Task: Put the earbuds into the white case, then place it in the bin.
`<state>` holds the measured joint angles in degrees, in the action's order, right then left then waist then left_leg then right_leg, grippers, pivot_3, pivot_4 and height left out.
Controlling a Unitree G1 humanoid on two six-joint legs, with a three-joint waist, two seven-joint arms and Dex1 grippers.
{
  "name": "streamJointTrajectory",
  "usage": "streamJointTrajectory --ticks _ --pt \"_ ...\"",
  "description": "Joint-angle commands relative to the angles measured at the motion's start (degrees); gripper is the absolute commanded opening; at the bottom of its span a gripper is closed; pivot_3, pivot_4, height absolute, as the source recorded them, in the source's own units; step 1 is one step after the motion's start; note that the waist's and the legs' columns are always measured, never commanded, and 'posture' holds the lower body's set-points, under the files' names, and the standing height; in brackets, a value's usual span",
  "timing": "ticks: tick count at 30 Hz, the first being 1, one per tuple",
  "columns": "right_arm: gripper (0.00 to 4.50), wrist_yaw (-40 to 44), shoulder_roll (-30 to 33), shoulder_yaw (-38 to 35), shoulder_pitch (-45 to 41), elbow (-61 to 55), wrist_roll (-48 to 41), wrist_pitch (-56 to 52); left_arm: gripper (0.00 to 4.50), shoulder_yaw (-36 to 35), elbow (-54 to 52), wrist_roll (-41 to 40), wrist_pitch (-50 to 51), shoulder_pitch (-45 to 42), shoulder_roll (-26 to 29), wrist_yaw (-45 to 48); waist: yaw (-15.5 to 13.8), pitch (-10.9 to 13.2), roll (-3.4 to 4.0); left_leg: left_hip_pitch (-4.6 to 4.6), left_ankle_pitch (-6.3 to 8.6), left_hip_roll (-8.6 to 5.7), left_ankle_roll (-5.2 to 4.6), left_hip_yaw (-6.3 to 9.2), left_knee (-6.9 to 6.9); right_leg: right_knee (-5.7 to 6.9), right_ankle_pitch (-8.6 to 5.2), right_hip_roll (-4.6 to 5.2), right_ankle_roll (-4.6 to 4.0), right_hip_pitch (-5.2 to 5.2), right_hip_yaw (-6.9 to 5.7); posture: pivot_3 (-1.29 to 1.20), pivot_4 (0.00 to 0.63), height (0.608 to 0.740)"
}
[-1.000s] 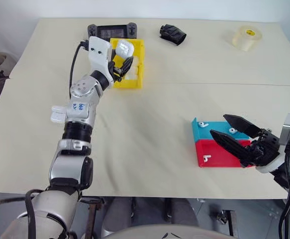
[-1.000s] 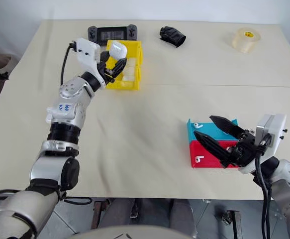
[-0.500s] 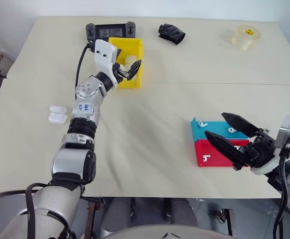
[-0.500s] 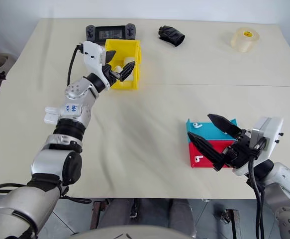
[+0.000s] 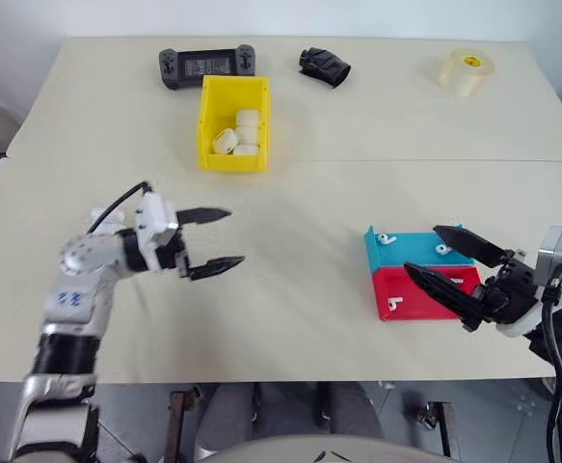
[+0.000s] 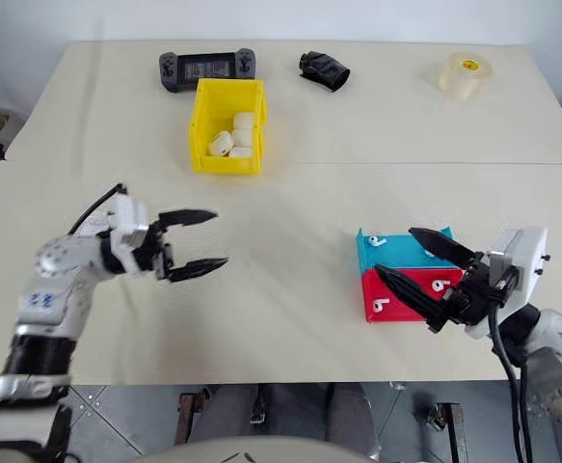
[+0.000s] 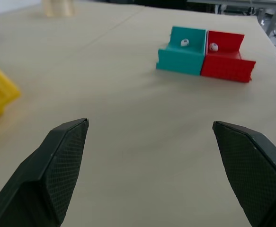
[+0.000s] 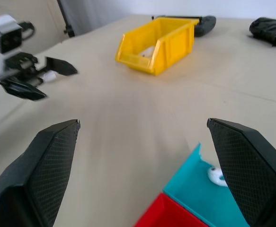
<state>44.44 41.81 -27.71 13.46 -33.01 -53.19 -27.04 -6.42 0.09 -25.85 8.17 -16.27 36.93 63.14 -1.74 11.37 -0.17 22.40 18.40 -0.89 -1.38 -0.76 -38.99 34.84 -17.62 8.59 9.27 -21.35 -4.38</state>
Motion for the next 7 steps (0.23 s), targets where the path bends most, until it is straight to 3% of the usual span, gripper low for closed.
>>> streamJointTrajectory --ticks 1,7 --pt "4.5 2.6 1.0 -1.6 -0.8 1.2 0.9 1.4 4.48 -4.0 -5.0 -1.4 -1.6 1.0 0.3 -2.6 0.0 0.0 0.0 0.0 0.0 0.0 0.0 0.0 0.0 0.0 0.0 0.0 0.0 0.0 0.0 0.0 0.15 0.74" --pt "4.5 5.9 1.4 -0.5 -1.9 4.1 4.0 2.5 4.48 -5.7 -7.4 -0.8 -3.6 2.6 -0.2 -5.2 0.3 0.0 0.0 -0.02 0.01 0.02 0.01 -0.04 0.02 0.01 0.0 -0.01 0.0 -0.02 0.0 0.0 0.15 0.74"
